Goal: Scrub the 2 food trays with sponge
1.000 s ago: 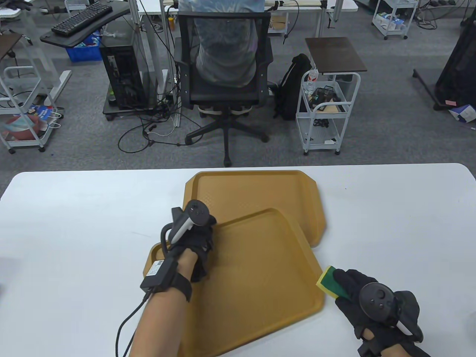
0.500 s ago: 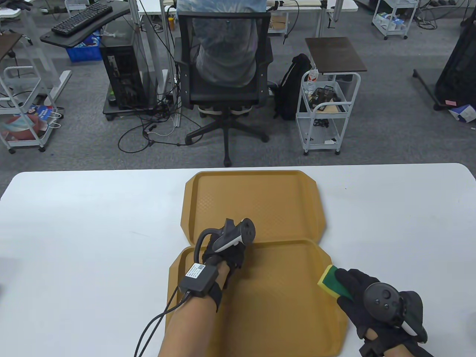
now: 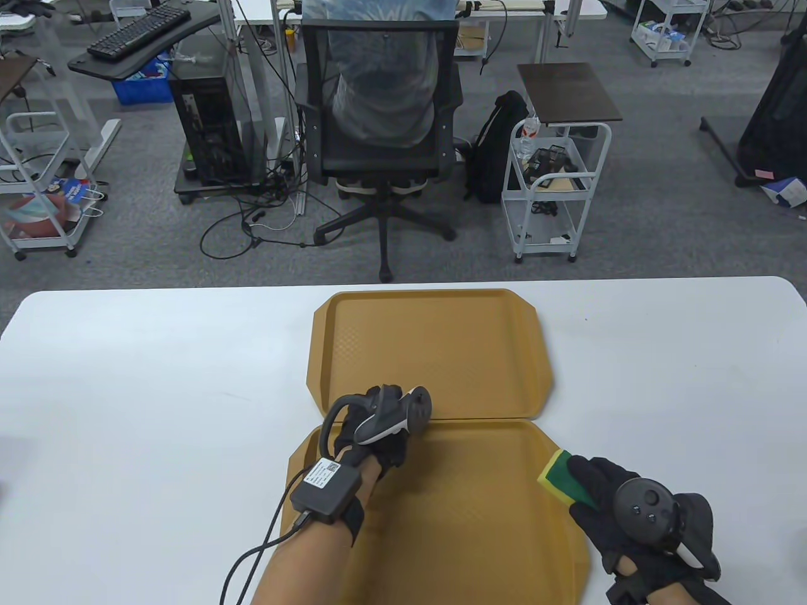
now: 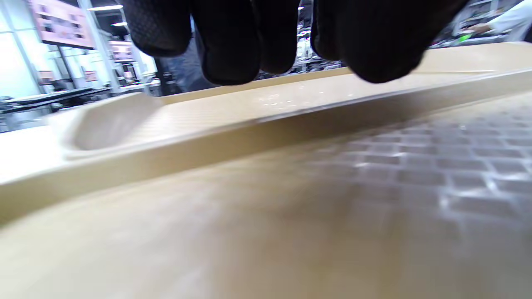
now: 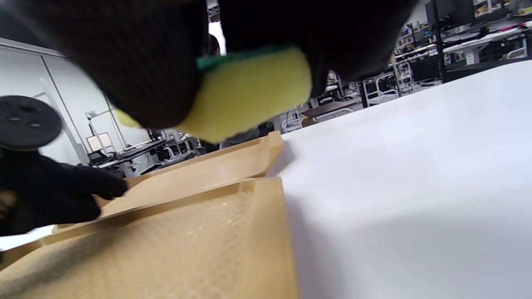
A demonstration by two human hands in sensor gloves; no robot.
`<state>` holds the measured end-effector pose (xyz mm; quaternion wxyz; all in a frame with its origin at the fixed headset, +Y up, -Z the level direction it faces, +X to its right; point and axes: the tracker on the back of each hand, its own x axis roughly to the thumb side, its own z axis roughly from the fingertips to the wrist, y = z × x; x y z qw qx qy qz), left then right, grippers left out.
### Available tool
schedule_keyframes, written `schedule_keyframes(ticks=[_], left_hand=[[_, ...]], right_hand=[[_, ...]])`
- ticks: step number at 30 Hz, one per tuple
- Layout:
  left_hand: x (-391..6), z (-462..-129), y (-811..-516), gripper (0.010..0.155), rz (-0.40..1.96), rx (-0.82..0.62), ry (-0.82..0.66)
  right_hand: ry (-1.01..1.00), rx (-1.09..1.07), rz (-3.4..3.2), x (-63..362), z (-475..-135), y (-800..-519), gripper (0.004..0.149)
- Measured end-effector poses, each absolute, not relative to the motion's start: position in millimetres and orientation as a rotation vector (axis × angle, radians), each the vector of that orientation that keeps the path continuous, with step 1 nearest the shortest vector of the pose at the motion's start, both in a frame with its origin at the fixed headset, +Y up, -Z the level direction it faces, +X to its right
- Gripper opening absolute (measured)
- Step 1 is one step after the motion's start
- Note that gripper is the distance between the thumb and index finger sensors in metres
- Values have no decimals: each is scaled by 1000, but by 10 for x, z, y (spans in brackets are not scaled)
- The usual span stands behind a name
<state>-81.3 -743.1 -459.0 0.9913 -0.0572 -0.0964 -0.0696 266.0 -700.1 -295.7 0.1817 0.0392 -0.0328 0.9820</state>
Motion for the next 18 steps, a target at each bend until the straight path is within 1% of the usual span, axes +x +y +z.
schedule_keyframes(ticks=[2,5,8,9,11,14,18], left_hand=[[-1061,-4469,-7377,68,-139,-132,-109],[-1575,-4231,-7352,73,-93,-187,65],[-2005,-4001,-7388,81,7,-305,203],[-2111,-3936,-7404,83,50,-342,226],[-2309,-3787,-7452,84,155,-425,261],[-2446,-3659,-7533,85,270,-513,243],[-2533,-3579,-7642,82,436,-435,213]], right_hand=[[-79,86,2771,2673,-2981,-7035,68],[-67,45,2768,2672,-3020,-7098,69],[-66,4,2777,2638,-3062,-7154,70],[-61,-10,2779,2626,-3074,-7168,69],[-60,-41,2774,2568,-3107,-7207,69],[-45,-70,2787,2465,-3160,-7254,69],[-14,-120,2805,2261,-3304,-7335,69]])
